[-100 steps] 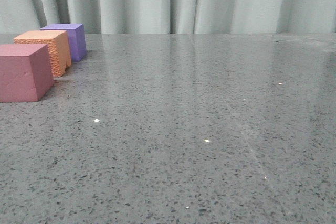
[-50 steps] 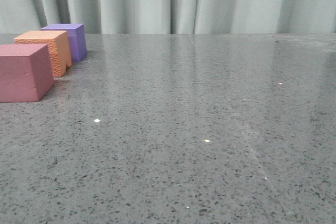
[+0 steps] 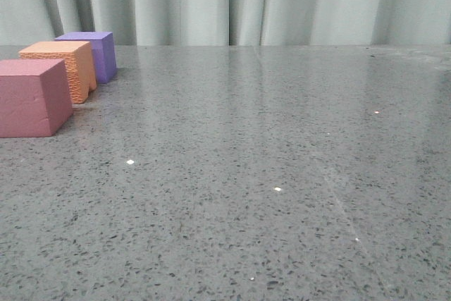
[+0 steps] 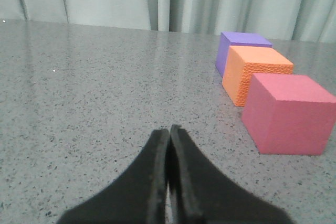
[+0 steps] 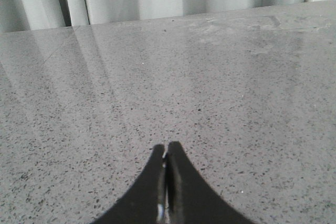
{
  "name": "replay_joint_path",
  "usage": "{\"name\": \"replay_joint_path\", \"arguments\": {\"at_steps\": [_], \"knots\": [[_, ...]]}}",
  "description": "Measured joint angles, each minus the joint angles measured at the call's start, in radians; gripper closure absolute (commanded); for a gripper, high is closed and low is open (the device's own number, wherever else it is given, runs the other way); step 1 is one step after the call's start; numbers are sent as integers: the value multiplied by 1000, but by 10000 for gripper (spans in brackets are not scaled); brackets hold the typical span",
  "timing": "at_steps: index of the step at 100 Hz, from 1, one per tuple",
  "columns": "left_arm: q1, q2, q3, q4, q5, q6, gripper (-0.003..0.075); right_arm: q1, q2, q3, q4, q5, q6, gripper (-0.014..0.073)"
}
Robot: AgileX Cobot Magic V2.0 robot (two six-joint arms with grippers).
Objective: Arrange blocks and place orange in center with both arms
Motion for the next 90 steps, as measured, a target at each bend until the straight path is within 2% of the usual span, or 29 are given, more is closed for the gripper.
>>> {"name": "replay_joint_path", "arguments": {"at_steps": [15,38,90], "knots": [[6,-41,0,13,-64,4,739,0,0,0,0,0,0,661],[6,-63,0,63,-68,8,739,0,0,0,0,0,0,661],[6,-79,0,66,-75,8,739,0,0,0,0,-2,0,661]]}}
